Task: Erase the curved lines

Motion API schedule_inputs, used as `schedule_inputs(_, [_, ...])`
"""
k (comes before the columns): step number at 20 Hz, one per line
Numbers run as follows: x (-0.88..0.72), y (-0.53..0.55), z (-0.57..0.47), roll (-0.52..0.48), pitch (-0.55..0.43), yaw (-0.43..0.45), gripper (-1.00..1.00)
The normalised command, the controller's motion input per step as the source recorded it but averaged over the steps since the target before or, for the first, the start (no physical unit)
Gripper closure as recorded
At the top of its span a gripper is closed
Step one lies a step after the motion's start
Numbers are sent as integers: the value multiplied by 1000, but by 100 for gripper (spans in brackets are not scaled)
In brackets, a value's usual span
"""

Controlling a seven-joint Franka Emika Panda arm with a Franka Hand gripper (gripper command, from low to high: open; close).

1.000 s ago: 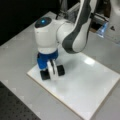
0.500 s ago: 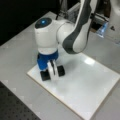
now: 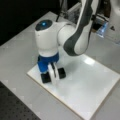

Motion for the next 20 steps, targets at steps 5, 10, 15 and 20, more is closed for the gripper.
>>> schedule_inputs(5, [227, 307, -22, 52, 155, -122, 100])
schedule_inputs(10, [250, 291, -9, 48, 143, -78, 100])
schedule_inputs(15, [220, 193, -16, 37, 136, -70, 100])
schedule_inputs(20, [8, 166, 110, 2, 194, -125, 100])
